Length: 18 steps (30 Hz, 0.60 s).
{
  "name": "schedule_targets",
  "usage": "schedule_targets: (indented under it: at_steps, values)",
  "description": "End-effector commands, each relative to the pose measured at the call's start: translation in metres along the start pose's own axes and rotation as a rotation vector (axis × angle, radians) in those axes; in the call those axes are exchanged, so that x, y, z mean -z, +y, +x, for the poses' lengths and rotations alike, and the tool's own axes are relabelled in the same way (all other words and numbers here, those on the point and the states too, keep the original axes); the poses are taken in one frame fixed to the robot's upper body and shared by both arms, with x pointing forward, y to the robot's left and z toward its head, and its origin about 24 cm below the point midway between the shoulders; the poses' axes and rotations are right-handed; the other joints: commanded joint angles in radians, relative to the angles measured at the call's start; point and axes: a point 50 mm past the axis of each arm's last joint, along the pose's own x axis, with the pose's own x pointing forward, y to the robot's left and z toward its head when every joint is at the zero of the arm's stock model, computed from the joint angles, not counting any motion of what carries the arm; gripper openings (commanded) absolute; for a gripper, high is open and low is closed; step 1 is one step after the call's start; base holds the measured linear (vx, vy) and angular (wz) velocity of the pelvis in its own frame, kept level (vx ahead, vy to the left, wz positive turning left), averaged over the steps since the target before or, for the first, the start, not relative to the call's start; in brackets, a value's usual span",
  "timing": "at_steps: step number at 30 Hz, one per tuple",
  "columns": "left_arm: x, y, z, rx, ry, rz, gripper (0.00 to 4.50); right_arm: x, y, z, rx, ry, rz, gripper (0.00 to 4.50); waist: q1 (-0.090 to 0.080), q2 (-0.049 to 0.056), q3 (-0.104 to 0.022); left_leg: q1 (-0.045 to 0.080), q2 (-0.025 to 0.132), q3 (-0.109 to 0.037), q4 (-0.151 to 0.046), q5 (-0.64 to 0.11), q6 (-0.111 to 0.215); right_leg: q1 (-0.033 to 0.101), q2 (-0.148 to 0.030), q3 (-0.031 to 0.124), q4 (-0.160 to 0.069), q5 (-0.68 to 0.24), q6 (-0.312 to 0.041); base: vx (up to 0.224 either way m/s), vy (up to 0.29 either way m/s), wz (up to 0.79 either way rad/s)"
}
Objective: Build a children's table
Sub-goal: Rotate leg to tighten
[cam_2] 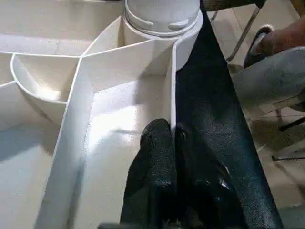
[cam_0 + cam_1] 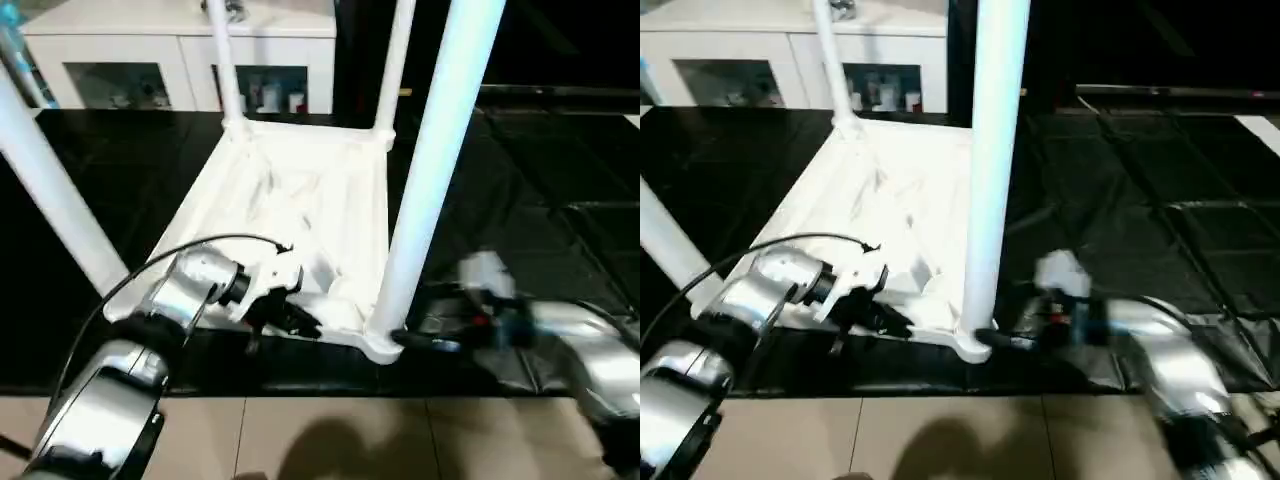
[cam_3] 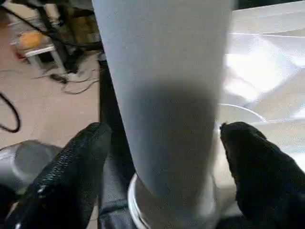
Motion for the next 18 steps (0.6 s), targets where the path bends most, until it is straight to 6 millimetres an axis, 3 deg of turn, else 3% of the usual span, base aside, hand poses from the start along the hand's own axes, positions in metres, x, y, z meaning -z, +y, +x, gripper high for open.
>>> schedule_targets:
  at_steps: [1, 11, 18]
  values:
    - [0.007, -0.009, 0.010, 0.064, 0.025, -0.019, 0.00, -0.001, -0.003, 0.004, -0.064, 0.035, -0.015, 3.67, -0.002, -0.014, -0.063, 0.009, 0.074, -0.021, -0.073, -0.088, 0.089, 0.047, -0.092, 0.049, -0.050, -0.026, -0.304, 0.000, 0.000, 0.00]
    - [0.008, -0.015, 0.006, 0.097, 0.059, -0.017, 0.00, -0.003, -0.015, 0.004, -0.153, 0.092, -0.028, 2.85, 0.000, -0.013, -0.067, 0.006, 0.069, -0.018, -0.066, -0.043, 0.120, 0.046, -0.089, 0.048, -0.044, 0.025, -0.304, 0.000, 0.000, 0.00]
    - [0.007, -0.015, 0.005, 0.084, 0.059, -0.021, 0.00, -0.003, -0.016, 0.006, -0.197, 0.100, -0.040, 2.33, -0.001, -0.011, -0.067, 0.007, 0.071, -0.018, -0.066, -0.051, 0.120, 0.044, -0.088, 0.048, -0.045, 0.017, -0.311, 0.000, 0.000, 0.00]
